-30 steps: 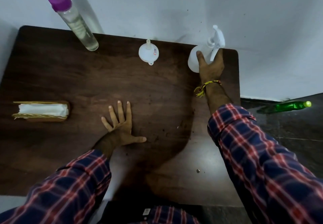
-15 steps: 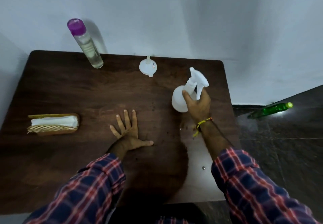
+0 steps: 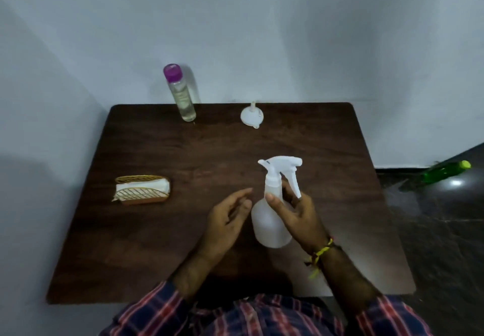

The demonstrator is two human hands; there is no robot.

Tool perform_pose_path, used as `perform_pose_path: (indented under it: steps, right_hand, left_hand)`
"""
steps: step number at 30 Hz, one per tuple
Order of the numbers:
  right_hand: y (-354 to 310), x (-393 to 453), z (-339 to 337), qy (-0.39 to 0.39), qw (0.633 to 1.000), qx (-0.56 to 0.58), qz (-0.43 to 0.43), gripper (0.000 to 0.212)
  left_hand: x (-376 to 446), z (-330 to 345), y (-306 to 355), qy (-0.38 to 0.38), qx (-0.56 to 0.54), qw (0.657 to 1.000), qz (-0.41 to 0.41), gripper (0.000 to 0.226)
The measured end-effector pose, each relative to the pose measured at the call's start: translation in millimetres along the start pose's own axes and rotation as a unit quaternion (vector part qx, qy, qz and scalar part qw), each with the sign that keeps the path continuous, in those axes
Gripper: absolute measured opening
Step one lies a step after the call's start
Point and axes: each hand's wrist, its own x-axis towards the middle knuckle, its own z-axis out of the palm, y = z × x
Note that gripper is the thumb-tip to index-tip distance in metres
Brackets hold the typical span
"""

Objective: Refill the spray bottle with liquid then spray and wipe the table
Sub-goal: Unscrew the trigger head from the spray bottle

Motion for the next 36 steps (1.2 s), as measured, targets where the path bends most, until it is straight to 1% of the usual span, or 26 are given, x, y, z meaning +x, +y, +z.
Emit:
perform_pose_path:
  steps: [2,4,7,8,9,11,14,16,18,20,22,23,24,25,27,28,29,31,32,33,35,36]
  right_hand:
    - [-7,-3,7,-0.057,0.998,0.001,-0.003,0.029]
    - [-11,-2,11,-0.089,0.996,-0.006,-0.006,0.03]
    - [-18,3,14,-0.105,0.994,0.007,-0.003,0.033]
    - [-21,5,14,-0.112,0.994,0.016,0.002,0.034]
    - [-22,7,13,-0.119,0.993,0.025,0.009,0.034]
    - [-22,11,8,-0.132,0.989,0.053,0.027,0.037]
    - [-10,13,-2,-0.144,0.982,0.095,0.077,0.046]
    - [0,10,-6,-0.171,0.967,0.129,0.136,0.06]
    - [7,4,-6,-0.187,0.959,0.141,0.162,0.065]
    - [11,-2,0,-0.154,0.973,0.097,0.139,0.065]
    - [17,-6,7,-0.09,0.992,-0.006,0.085,0.068]
    - [22,-7,8,-0.069,0.994,-0.043,0.069,0.07]
    - [25,-7,8,-0.062,0.994,-0.054,0.068,0.073]
    - [27,-8,7,-0.069,0.994,-0.037,0.08,0.078]
    - [29,-8,-3,-0.083,0.986,0.061,0.134,0.093]
    - [29,-9,-8,-0.09,0.972,0.127,0.176,0.101]
    - [27,-11,-14,-0.106,0.95,0.189,0.224,0.104]
    - [22,-16,-17,-0.144,0.905,0.271,0.294,0.096]
    - [20,-18,-14,-0.138,0.9,0.284,0.3,0.092]
    - [21,-19,-9,-0.11,0.913,0.273,0.281,0.089]
    - [23,-17,-1,-0.014,0.964,0.188,0.188,0.084]
    - [25,-15,1,0.024,0.977,0.152,0.147,0.08]
  left_hand:
    - [0,-3,23,-0.008,-0.045,0.999,0.023,0.026]
    - [2,-6,39,-0.035,-0.075,0.996,0.019,0.021]
    - [12,-11,47,-0.048,-0.091,0.995,0.008,0.011]
    - [16,-12,46,-0.046,-0.099,0.994,0.002,0.011]
    - [18,-12,45,-0.041,-0.111,0.993,-0.007,0.018]
    - [22,-11,46,-0.027,-0.155,0.987,-0.031,0.025]
    - [23,-7,50,0.013,-0.235,0.969,-0.07,0.024]
    - [24,-5,47,0.027,-0.261,0.962,-0.08,0.025]
    - [25,-3,43,0.029,-0.264,0.96,-0.088,0.025]
    - [24,2,39,0.055,-0.251,0.962,-0.096,0.022]
    - [25,8,33,0.106,-0.238,0.96,-0.104,0.019]
    - [26,10,30,0.128,-0.237,0.957,-0.111,0.016]
    - [27,12,28,0.142,-0.237,0.954,-0.118,0.012]
    - [27,13,28,0.146,-0.24,0.952,-0.124,0.009]
    - [28,13,29,0.131,-0.266,0.946,-0.129,0.009]
    - [29,11,30,0.122,-0.283,0.942,-0.13,0.01]
    - [29,10,31,0.118,-0.298,0.938,-0.129,0.011]
    - [30,10,30,0.124,-0.313,0.933,-0.124,0.013]
    - [30,11,30,0.134,-0.317,0.931,-0.123,0.014]
    - [30,13,30,0.148,-0.322,0.927,-0.125,0.015]
    - [30,14,31,0.179,-0.343,0.913,-0.132,0.015]
    - [30,14,31,0.193,-0.358,0.903,-0.136,0.016]
